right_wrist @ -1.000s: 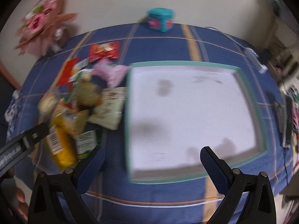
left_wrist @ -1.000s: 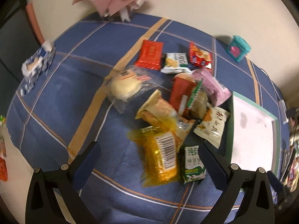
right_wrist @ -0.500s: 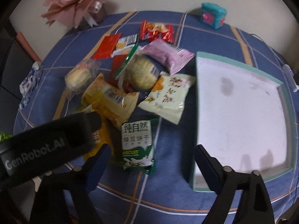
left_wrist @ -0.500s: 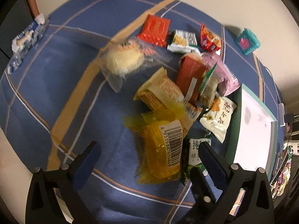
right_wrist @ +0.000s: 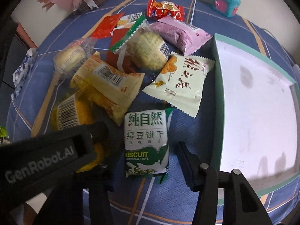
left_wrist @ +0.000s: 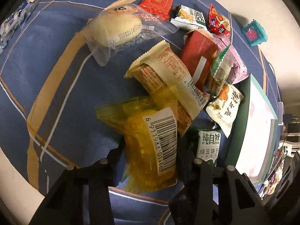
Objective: Organize snacks
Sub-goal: 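Grasp the green biscuit pack with the right tool while the left grasps the yellow bag, then carry both packs into the tray and open both tools to release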
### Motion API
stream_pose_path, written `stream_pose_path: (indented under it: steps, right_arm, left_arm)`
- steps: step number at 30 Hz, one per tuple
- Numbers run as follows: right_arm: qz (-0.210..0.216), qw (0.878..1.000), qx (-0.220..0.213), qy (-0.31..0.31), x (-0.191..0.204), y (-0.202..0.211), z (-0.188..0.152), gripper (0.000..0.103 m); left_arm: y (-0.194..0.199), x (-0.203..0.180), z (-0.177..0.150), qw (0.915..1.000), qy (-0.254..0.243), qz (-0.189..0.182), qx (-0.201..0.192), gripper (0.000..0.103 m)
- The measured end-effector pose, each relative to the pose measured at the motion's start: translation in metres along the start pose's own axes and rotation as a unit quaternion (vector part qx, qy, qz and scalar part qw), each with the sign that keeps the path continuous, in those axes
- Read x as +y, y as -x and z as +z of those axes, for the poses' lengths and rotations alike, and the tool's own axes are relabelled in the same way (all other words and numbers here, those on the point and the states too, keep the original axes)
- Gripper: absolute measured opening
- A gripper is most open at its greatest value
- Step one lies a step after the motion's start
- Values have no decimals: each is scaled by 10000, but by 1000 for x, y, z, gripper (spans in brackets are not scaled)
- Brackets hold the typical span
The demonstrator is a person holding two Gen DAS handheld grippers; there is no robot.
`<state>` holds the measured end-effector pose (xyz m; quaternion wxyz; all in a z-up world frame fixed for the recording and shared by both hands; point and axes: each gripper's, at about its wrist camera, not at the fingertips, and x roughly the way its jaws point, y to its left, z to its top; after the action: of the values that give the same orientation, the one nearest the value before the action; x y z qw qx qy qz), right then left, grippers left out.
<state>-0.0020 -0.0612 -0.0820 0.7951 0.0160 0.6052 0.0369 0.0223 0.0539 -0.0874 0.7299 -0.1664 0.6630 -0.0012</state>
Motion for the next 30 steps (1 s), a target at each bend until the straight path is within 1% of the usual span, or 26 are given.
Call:
stream_pose_path:
  steps: [3, 4, 7, 9, 13, 20, 25, 27, 30]
  right_arm:
    - [-89, 9999, -57, 38, 3, -1, 1, 44]
    - [-130, 9999, -74, 58, 7, -3, 2, 43]
    - [-108, 9999, -100, 44, 18, -10, 4, 42]
    - [-43, 10000, -69, 12, 5, -2, -1, 42]
    - [56, 9999, -82, -59, -2, 6, -4, 42]
    - [246, 9990, -337, -139, -13, 35, -3, 42]
    - [378, 9976, -539, -191, -20, 56, 2, 42]
    - [374, 9973, -595, -204, -22, 59, 1, 42]
    - [336, 9971, -633, -267, -28, 61, 0, 42]
  left_arm:
    - [-2, 1, -1, 10000, 0, -23, -20, 45]
    - [-2, 1, -1, 10000, 0, -28, -27, 45]
    - [5, -2, 1, 9999, 28, -71, -69, 44]
    - [11, -1, 1, 9999, 55, -75, -121, 44]
    - [28, -1, 6, 9995, 89, -124, -285, 43]
    - [50, -5, 6, 9977, 89, -206, -642, 43]
    - [69, -9, 6, 9955, 51, -163, -931, 43]
    - [73, -14, 6, 9949, 40, -155, -994, 43]
    - [71, -15, -2, 9945, -6, -145, -1037, 43]
